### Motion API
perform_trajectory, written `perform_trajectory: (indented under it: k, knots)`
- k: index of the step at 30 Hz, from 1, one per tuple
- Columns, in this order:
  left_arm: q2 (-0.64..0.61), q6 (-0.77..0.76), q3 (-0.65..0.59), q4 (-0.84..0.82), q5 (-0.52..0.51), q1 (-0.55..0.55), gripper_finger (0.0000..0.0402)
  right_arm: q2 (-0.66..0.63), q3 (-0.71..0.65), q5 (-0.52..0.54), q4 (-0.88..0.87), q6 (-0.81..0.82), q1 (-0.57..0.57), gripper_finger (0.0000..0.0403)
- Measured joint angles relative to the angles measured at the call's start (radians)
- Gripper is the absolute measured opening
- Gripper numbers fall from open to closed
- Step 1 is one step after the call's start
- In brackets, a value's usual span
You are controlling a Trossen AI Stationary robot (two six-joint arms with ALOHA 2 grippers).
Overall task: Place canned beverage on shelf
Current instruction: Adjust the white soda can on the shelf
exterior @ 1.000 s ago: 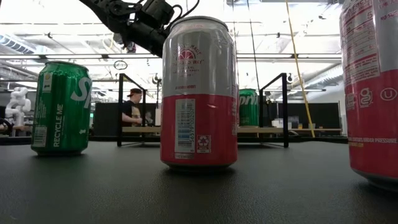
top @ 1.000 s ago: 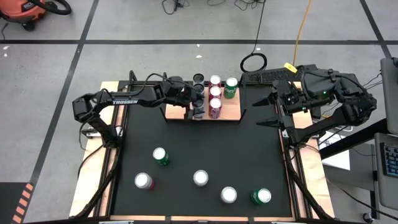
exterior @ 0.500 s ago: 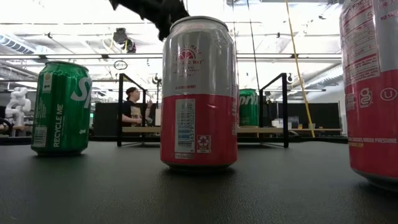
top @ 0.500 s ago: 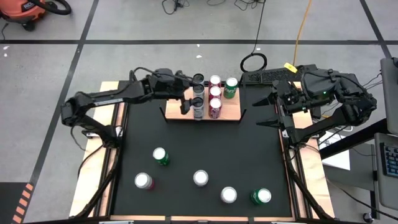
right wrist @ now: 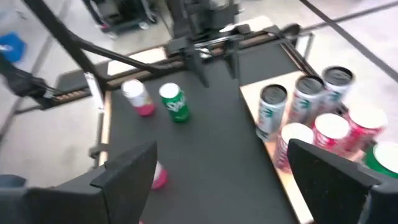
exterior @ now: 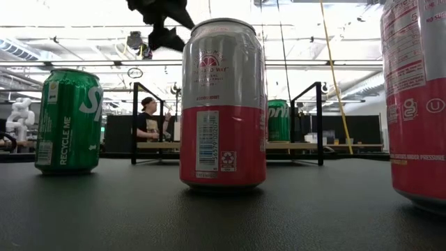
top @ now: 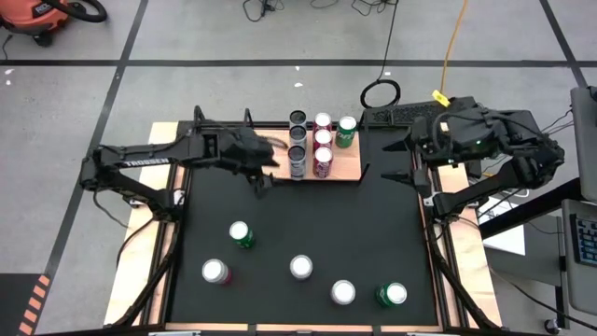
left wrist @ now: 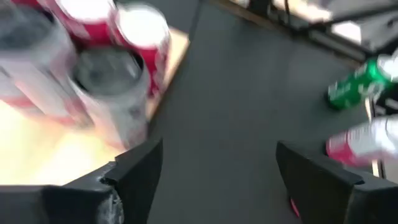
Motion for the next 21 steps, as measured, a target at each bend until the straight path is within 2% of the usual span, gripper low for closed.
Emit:
perform_trajectory:
  k: [5,10,14,21]
  knots:
    - [0.000,-0.010,-0.108,0.081,-0.092,-0.032,0.0276,0.019,0.000,0.049,-0.047,0.002,0.000,0.0338]
    - [0.011,0.008,-0.217,0.229,-0.103,-0.032,0.0253,0.044,0.000,0.113,-0.040,0.038,0.000,0.0338]
    - [0.035,0.010,-0.273,0.305,-0.127,-0.029,0.0236,0.061,0.000,0.117,-0.027,0.070,0.000,0.0338]
    - [0.100,0.015,-0.283,0.407,-0.135,-0.029,0.0199,0.075,0.000,0.150,-0.012,0.090,-0.002,0.0338]
